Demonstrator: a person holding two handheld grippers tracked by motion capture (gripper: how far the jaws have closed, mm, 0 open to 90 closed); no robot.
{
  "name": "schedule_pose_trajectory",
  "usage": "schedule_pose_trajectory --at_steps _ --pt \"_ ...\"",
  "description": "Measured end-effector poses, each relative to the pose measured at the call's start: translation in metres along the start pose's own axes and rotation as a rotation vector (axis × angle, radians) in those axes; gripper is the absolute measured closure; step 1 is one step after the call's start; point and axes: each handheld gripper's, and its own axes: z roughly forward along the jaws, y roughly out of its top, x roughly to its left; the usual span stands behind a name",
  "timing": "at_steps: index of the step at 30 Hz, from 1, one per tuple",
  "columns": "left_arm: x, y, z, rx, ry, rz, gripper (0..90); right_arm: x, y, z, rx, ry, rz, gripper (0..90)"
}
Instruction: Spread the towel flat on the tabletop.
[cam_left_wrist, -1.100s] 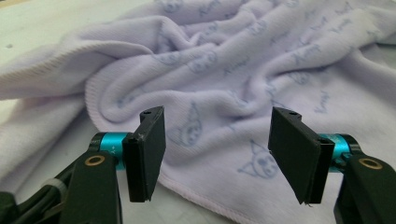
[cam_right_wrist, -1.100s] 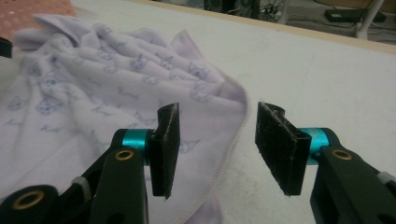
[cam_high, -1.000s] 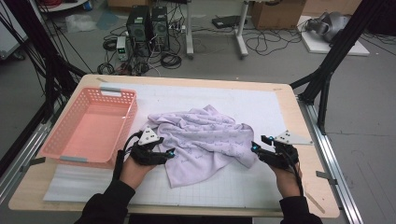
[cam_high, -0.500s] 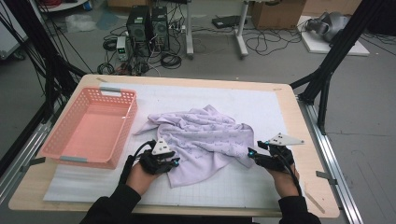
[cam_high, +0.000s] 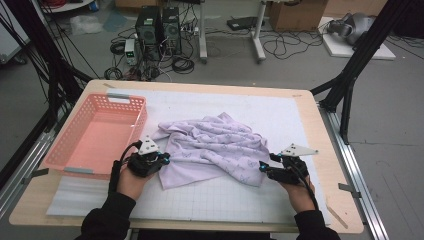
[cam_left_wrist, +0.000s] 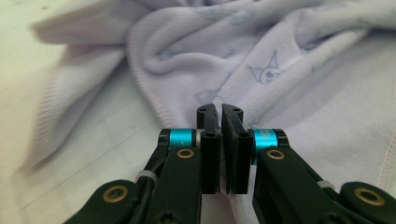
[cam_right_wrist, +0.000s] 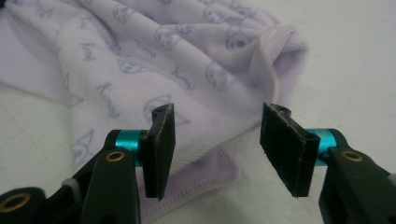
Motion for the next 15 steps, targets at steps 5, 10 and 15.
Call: schedule_pose_trajectory --at_steps 5,10,15 --pt "-0.003 0.000 0.003 -0.001 0.000 0.006 85.3 0.012 0.001 0.023 0.108 0.009 -0.050 70.0" --pt "-0.001 -0.001 0.003 -0.008 -0.006 -0.002 85.1 0.009 0.008 0.022 0.105 -0.013 -0.100 83.2" --pt "-0.005 0.000 0.005 -0.017 -0.008 0.017 85.1 -0.003 0.020 0.015 0.004 -0.076 -0.066 82.9"
